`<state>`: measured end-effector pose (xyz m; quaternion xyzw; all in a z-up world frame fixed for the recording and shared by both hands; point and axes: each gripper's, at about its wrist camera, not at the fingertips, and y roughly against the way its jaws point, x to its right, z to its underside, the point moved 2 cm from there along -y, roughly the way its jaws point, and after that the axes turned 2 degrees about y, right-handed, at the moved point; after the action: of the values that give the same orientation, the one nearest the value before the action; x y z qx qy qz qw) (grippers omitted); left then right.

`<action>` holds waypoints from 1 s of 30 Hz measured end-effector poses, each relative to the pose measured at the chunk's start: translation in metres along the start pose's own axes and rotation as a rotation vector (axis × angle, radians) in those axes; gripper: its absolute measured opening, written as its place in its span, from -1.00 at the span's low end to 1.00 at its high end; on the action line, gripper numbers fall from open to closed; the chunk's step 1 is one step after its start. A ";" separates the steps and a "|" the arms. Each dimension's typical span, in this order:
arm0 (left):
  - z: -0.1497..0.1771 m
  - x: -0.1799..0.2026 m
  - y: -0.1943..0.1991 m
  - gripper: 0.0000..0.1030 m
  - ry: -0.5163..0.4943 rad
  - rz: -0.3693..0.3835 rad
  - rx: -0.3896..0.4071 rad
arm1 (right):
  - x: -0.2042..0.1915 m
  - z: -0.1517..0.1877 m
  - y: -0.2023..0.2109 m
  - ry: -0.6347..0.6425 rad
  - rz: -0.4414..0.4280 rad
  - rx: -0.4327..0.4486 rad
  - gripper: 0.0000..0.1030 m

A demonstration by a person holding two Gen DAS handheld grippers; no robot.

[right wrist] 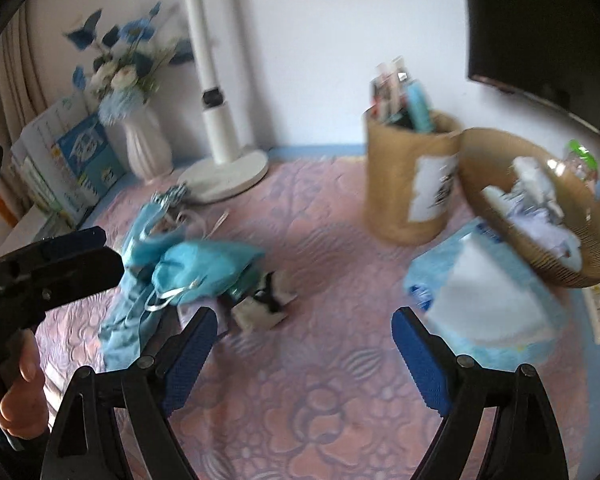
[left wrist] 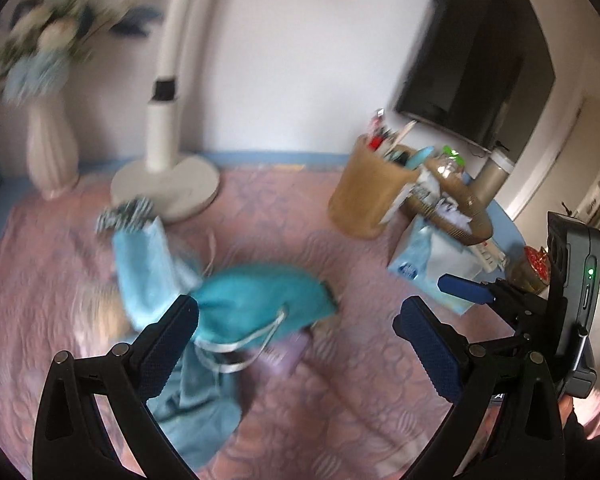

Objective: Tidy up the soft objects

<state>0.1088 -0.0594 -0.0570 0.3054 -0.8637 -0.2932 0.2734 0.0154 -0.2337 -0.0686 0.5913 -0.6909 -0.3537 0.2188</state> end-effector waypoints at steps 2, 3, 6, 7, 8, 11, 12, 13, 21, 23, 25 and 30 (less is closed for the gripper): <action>0.014 -0.014 0.001 0.96 0.041 -0.012 -0.010 | -0.011 0.005 -0.007 0.022 -0.006 -0.022 0.71; 0.019 -0.019 0.001 0.96 0.050 -0.019 -0.012 | -0.017 0.008 -0.012 0.035 -0.008 -0.033 0.71; 0.038 -0.033 0.001 0.96 0.075 -0.061 -0.015 | -0.036 0.016 -0.023 0.073 -0.016 -0.061 0.71; 0.046 -0.039 0.001 0.96 0.084 -0.083 -0.019 | -0.041 0.018 -0.025 0.083 -0.020 -0.069 0.71; 0.053 -0.044 -0.001 0.96 0.096 -0.098 -0.027 | -0.047 0.021 -0.029 0.098 -0.027 -0.077 0.71; 0.064 -0.057 -0.002 0.96 0.123 -0.158 -0.016 | -0.060 0.028 -0.040 0.126 -0.028 -0.097 0.71; 0.065 -0.060 -0.003 0.96 0.122 -0.176 -0.009 | -0.062 0.030 -0.044 0.128 -0.026 -0.103 0.71; 0.067 -0.062 -0.003 0.96 0.117 -0.199 0.003 | -0.065 0.031 -0.048 0.130 -0.024 -0.109 0.71; 0.072 -0.076 -0.013 0.96 0.114 -0.299 0.021 | -0.068 0.041 -0.075 0.188 0.083 -0.145 0.71; 0.071 -0.078 -0.008 0.96 0.124 -0.286 0.047 | -0.069 0.042 -0.080 0.207 0.067 -0.161 0.71; 0.071 -0.081 -0.007 0.96 0.140 -0.282 0.048 | -0.067 0.041 -0.082 0.201 0.052 -0.165 0.77; 0.072 -0.084 -0.010 0.96 0.150 -0.285 0.027 | -0.059 0.038 -0.089 0.160 0.018 -0.179 0.88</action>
<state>0.1212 0.0166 -0.1371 0.4498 -0.7926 -0.2937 0.2885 0.0592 -0.1721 -0.1535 0.5895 -0.6422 -0.3638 0.3281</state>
